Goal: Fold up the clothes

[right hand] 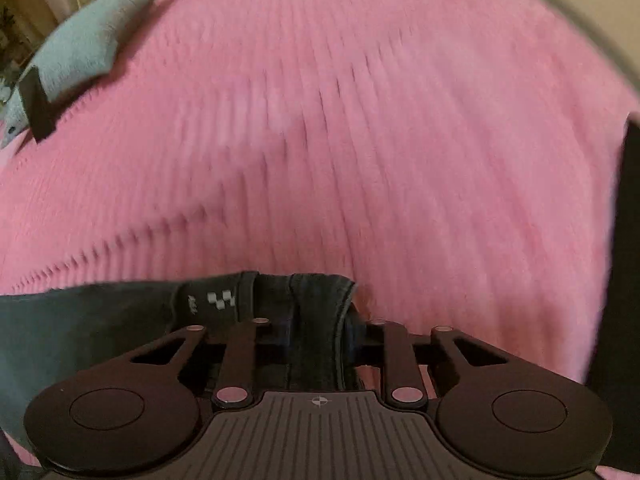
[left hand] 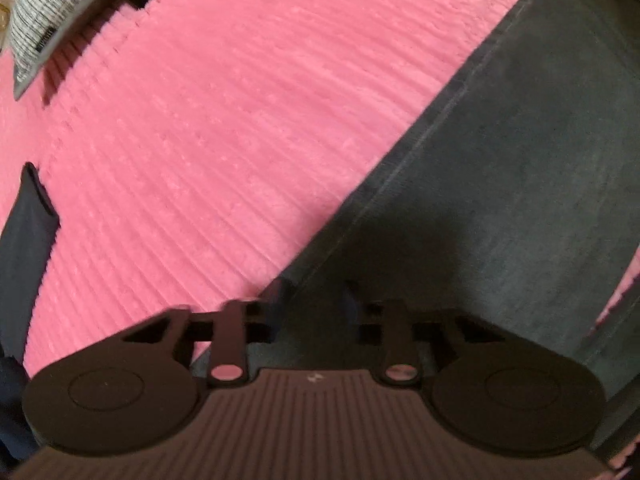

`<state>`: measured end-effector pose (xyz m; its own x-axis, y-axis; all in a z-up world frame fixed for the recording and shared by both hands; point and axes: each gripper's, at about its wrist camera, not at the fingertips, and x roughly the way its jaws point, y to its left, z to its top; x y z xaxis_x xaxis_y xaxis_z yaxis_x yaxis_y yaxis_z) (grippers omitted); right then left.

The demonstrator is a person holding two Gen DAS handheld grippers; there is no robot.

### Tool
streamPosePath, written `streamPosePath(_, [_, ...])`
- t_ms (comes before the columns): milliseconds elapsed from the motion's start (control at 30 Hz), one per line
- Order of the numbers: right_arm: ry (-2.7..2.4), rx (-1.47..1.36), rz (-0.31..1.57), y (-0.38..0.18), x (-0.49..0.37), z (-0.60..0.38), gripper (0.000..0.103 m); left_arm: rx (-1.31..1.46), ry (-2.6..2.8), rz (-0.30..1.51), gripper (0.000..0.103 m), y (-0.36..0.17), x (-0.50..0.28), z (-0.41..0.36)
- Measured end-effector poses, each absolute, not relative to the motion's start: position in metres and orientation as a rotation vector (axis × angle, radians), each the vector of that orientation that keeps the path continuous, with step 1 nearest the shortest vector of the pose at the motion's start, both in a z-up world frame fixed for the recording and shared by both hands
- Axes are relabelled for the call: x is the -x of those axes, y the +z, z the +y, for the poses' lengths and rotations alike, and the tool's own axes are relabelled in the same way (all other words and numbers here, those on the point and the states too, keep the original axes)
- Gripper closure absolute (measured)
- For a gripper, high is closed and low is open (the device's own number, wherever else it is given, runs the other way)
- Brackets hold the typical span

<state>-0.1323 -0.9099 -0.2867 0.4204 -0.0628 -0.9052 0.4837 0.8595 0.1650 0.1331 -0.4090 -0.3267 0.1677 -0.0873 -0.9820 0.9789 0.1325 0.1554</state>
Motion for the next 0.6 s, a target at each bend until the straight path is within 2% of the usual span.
streamPosePath(200, [-0.423,-0.406,1.053,-0.277,0.135,-0.900,0.080,-1.032,-0.939,0.886,0.103,-0.276,-0.150,-0.420])
streamPosePath(267, [-0.445,-0.395,1.040,-0.274,0.137,-0.896,0.069,-1.036,-0.905,0.874,0.103,-0.278,-0.160,-0.429])
streamPosePath(300, [-0.456,-0.390,1.033,-0.273,0.137,-0.894,0.050,-1.038,-0.889,0.869,0.103,-0.279,-0.164,-0.433])
streamPosePath(333, [-0.467,-0.384,1.027,-0.271,0.138,-0.893,0.039,-1.045,-0.885,0.872,0.103,-0.282,-0.166,-0.435])
streamPosePath(400, [-0.489,-0.373,1.014,-0.268,0.139,-0.889,0.038,-1.052,-0.896,0.890,0.103,-0.285,-0.160,-0.431])
streamPosePath(600, [-0.321,-0.275,1.011,-0.245,0.118,-0.822,0.038,-1.053,-0.853,0.978,0.085,-0.292,-0.147,-0.382])
